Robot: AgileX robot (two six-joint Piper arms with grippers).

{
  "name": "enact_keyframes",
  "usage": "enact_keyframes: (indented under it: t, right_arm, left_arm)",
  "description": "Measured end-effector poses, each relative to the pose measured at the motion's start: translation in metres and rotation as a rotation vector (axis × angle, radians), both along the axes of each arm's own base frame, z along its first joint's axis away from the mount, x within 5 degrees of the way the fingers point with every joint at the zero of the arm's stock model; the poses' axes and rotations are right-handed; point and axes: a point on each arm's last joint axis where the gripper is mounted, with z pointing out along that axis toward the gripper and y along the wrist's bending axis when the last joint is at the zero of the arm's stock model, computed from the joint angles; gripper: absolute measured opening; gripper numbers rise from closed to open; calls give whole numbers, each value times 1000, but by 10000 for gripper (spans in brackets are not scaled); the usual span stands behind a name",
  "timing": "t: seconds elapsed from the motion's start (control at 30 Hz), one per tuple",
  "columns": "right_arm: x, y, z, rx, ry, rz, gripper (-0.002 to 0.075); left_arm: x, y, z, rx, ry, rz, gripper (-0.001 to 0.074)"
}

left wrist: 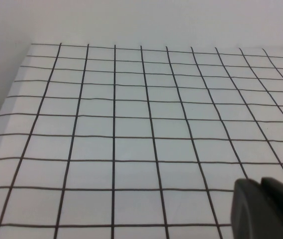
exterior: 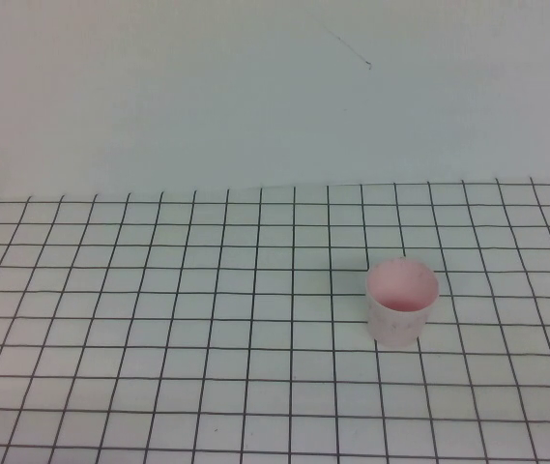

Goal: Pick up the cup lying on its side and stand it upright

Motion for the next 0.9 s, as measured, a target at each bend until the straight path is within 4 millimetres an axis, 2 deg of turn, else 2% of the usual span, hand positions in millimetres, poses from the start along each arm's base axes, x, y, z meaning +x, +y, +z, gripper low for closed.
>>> enact_keyframes:
  t: [0.9]
  right_arm:
    - [0, 0, 0, 5, 3, 2, -3]
  left_arm:
    - [0, 0, 0, 18, 0, -3, 1]
